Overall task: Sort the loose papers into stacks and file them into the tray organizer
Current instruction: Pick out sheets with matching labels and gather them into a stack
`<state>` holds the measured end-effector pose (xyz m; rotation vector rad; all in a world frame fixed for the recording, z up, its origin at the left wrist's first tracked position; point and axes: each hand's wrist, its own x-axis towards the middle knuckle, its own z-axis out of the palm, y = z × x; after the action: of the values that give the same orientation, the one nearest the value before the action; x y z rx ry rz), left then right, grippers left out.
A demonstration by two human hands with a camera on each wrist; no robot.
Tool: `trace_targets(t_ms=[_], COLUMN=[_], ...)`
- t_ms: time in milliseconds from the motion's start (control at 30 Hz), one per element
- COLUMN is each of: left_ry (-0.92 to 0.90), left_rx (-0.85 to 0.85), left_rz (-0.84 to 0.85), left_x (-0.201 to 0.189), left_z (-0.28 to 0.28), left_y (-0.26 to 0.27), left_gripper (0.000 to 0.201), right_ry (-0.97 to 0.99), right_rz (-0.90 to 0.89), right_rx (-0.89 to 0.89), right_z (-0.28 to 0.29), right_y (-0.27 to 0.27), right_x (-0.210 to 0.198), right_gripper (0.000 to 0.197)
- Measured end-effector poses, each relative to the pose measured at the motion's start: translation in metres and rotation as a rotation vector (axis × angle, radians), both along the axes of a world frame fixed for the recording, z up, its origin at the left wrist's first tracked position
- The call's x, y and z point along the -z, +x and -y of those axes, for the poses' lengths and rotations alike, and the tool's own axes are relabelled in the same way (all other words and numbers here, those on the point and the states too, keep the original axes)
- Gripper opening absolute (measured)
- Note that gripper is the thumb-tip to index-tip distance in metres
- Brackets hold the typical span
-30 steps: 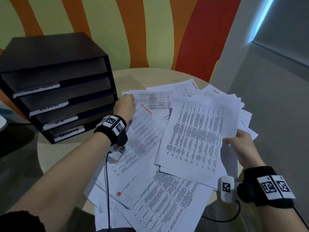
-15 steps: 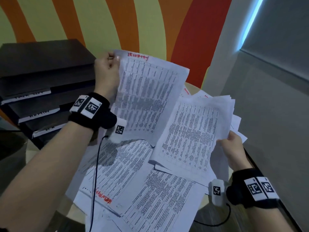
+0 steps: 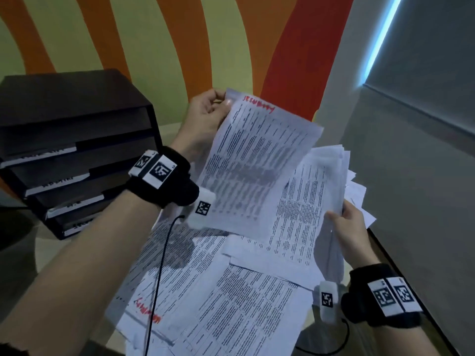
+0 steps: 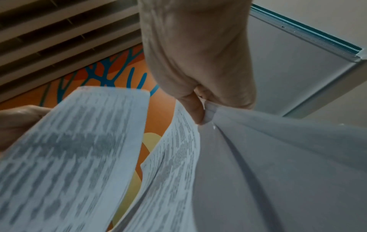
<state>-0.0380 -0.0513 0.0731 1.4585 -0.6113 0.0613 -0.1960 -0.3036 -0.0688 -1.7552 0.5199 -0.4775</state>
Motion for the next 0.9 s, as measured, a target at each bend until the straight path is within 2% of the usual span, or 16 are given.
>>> trace_targets(t_ms=[100, 167, 267, 333, 433, 533, 600, 667, 700, 767, 833, 900], left_ry=[-0.101, -0.112, 0.110, 0.224, 0.293, 0.339, 0.258, 0.153, 0.122, 0.106, 0.096, 0.015], left_rx=[0.030, -0.047, -0.290, -0.389, -0.384, -0.361, -0.319, -0.214, -0.135, 0.003, 0.059, 0.067], left_rz=[-0.111, -0.181, -0.198, -0.256, -0.350, -0.378, -0.388, -0.416, -0.409, -0.277, -0.103, -0.004], left_x=[-0.007, -0.001, 0.027, 0.059, 0.100, 0.121, 0.126, 0.117, 0.108, 0.083, 0.052, 0.022], left_z=[0.006, 0.009, 0.021, 0.030, 0.042, 0.050, 0.053, 0.052, 0.048, 0.038, 0.029, 0.020], left_y=[0.006, 0.014, 0.023, 0.024, 0.025, 0.023, 0.020, 0.016, 0.017, 0.017, 0.017, 0.015], left_gripper=[0.013, 0.015, 0.016, 0.016, 0.020, 0.013, 0.015, 0.024, 0.032, 0.041, 0.027, 0.018], right_ry=[0.037, 0.068, 0.124, 0.174, 0.238, 0.296, 0.186, 0.001, -0.066, -0.138, -0.195, -0.195], right_rz=[-0.005, 0.001, 0.026, 0.049, 0.091, 0.071, 0.026, 0.012, 0.024, 0.136, 0.328, 0.510], right_rx=[0.016, 0.017, -0.025, -0.073, -0.120, -0.110, -0.165, -0.187, -0.163, -0.109, -0.068, -0.062], right_z=[0.000, 0.001, 0.003, -0.001, -0.013, -0.021, -0.025, -0.026, -0.026, -0.029, -0.035, -0.046], right_y=[0.001, 0.001, -0.001, -0.002, 0.000, 0.004, 0.005, 0.005, 0.006, 0.009, 0.012, 0.013], right_x=[-0.001, -0.003, -0.008, -0.013, -0.022, -0.024, -0.023, -0.028, -0.033, -0.052, -0.076, -0.096], right_gripper=[0.029, 0.030, 0.033, 0.030, 0.019, 0.034, 0.035, 0.021, 0.022, 0.021, 0.017, 0.018])
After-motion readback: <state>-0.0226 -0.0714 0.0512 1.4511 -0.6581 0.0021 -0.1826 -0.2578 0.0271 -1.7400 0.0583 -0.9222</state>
